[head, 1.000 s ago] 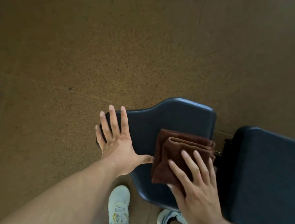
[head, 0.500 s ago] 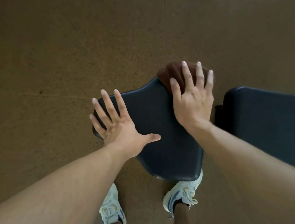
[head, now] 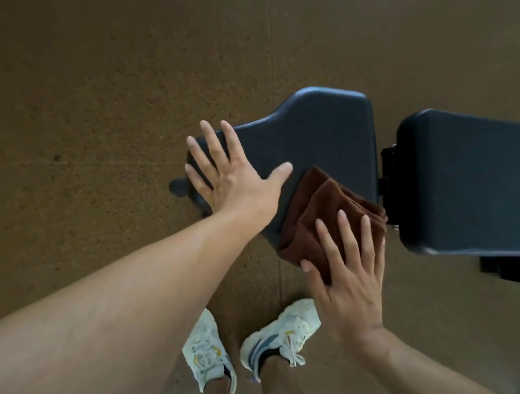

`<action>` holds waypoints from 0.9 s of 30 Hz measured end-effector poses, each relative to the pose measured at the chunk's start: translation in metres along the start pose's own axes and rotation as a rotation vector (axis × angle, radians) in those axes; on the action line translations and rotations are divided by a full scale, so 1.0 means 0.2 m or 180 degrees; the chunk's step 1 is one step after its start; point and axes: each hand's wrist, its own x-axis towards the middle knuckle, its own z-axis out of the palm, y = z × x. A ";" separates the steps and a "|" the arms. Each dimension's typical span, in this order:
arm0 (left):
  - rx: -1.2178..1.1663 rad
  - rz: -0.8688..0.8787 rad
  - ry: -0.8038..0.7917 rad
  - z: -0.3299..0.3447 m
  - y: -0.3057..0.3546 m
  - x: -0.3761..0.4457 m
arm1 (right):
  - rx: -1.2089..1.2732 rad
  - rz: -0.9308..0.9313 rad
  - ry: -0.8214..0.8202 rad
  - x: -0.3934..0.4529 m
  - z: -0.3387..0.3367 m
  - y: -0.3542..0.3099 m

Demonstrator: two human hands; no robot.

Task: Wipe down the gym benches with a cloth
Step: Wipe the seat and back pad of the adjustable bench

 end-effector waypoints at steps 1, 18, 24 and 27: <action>-0.0447 0.0167 0.0209 -0.02 -0.05 -0.02 | -0.0182 -0.0366 -0.0025 0.00 0.00 0.02; -0.1059 -0.0380 0.0819 -0.20 -0.84 -0.29 | -0.0368 -0.0502 -0.1185 1.06 -0.10 -0.89; -0.0933 -0.0400 0.0747 -0.22 -0.82 -0.34 | -0.1037 -0.1949 -0.0614 0.68 0.02 -0.88; -0.0816 -0.0206 0.0691 -0.23 -0.77 -0.35 | -0.1046 -0.2318 -0.0471 0.54 0.02 -0.70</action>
